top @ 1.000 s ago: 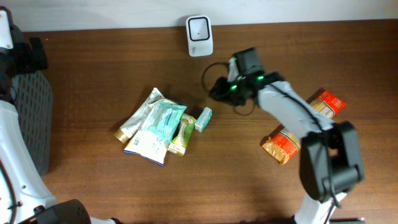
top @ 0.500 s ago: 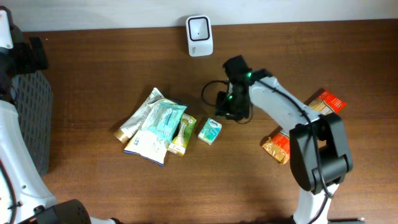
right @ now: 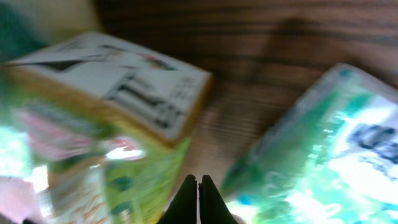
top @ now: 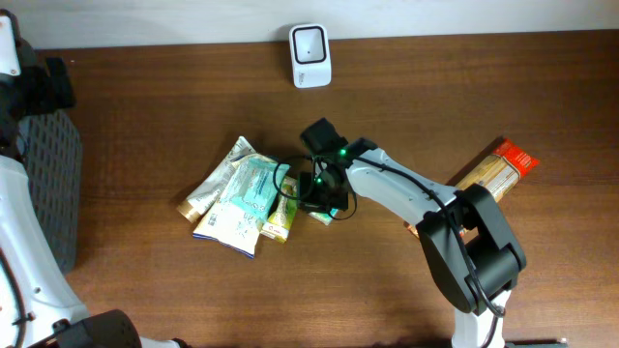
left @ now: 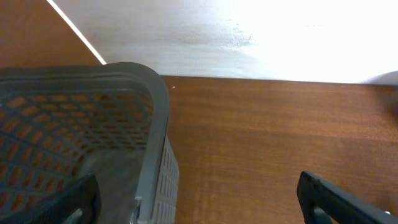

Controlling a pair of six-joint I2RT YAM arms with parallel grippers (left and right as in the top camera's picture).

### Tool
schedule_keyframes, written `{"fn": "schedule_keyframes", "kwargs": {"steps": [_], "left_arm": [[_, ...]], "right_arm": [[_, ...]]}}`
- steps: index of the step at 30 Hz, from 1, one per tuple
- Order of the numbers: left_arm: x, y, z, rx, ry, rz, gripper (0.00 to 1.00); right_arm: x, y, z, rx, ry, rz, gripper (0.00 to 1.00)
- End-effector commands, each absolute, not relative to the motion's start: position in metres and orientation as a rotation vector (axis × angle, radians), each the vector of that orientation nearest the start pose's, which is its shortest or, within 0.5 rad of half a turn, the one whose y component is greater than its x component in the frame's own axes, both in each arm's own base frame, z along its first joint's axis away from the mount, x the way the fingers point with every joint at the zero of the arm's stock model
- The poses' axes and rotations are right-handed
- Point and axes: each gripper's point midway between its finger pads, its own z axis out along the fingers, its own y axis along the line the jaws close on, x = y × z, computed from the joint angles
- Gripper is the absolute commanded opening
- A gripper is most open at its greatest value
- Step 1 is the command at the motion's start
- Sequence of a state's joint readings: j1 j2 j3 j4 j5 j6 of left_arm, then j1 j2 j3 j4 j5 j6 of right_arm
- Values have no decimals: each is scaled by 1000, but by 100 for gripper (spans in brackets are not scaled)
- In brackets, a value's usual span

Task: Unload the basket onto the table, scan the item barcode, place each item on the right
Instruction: 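Reach right gripper to the Kleenex tissue pack in the pile, then grasp Kleenex pack with right gripper and drag it rightward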

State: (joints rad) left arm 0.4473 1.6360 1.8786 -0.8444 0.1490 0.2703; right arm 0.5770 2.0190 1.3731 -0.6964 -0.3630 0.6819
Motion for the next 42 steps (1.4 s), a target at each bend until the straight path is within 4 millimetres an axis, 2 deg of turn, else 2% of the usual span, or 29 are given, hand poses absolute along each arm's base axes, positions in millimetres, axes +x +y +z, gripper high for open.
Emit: {"fn": "schedule_keyframes", "kwargs": {"steps": [1,3,6,9,11,13,15,17,19,22,24,25,27,28,29,31,34,35,39,42], "left_arm": [[425,174,366,-84,2151,264,99],[425,174,366,-84,2151,264,99],[425,174,366,-84,2151,264,99],[425,174,366,-84,2151,264,99],[425,174,366,-84,2151,264,99],[425,174,366,-85,2151,264,99],[425,174,366,-84,2151,264,99],[425,174,366,-84,2151,264,99],[425,174,366,-84,2151,264,99],[425,174,366,-84,2151,264,99],[425,174,366,-84,2151,264,99],[425,174,366,-84,2151,264,99],[425,174,366,-84,2151,264,99],[425,174,366,-84,2151,264,99],[425,174,366,-84,2151,264,99],[425,174,366,-84,2151,264,99],[425,174,366,-84,2151,264,99],[425,174,366,-84,2151,264,99],[425,174,366,-84,2151,264,99],[425,174,366,-84,2151,264,99]], "right_arm": [[318,270,15,130,3098,573,4],[319,258,15,47,3114,566,4],[331,254,32,-122,3072,780,4],[345,227,36,-111,3056,818,4],[354,228,53,-174,2988,959,4],[366,225,74,-185,2937,1003,5],[376,214,94,-137,2932,985,5],[372,196,87,12,3017,867,6],[360,168,73,179,3130,619,6],[356,164,76,218,3142,581,4],[361,150,98,246,3065,471,4],[361,144,118,236,3010,439,4],[350,133,161,222,2913,409,4],[344,131,168,220,2903,417,4],[333,134,163,213,2924,435,4],[318,142,136,241,2983,472,4],[305,164,96,298,3001,658,5],[301,165,86,322,3008,680,11],[292,165,65,370,3016,699,31],[296,166,64,363,2999,701,37]]}}
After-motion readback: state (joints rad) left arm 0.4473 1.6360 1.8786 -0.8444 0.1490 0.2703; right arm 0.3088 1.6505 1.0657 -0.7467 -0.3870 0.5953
